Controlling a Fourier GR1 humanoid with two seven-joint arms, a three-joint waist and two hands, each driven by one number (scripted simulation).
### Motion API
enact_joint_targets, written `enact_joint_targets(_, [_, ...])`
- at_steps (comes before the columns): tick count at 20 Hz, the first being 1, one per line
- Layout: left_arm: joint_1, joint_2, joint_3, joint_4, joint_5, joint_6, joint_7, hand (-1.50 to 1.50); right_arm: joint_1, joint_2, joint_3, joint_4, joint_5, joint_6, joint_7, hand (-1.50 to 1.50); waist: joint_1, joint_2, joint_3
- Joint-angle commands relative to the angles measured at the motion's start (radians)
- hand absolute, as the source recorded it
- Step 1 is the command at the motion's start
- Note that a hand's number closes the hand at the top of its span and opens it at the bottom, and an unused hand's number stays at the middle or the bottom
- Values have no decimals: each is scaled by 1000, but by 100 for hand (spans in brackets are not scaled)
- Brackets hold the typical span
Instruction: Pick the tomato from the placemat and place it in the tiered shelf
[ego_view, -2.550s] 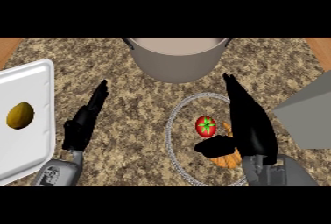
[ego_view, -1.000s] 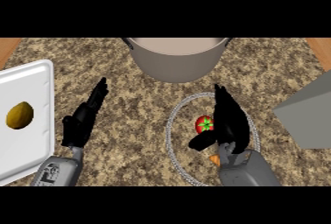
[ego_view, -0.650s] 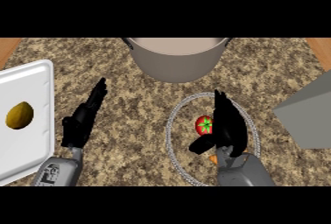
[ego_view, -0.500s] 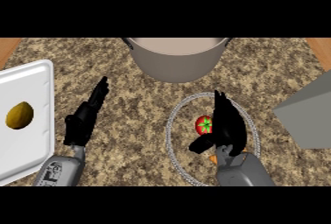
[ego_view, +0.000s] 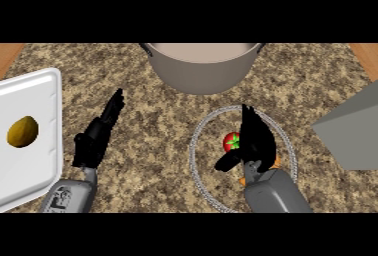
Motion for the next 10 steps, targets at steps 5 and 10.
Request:
enact_joint_targets(5, [26,-17,16,-15,-7,-25,15,0,47,4,5,66,22,6,-51,150,0,0,0])
enact_joint_targets(10, [-2,-11,38,-36,-19,-36,38,0,47,4,50,-8,87,69,-15,150,-2,0,0])
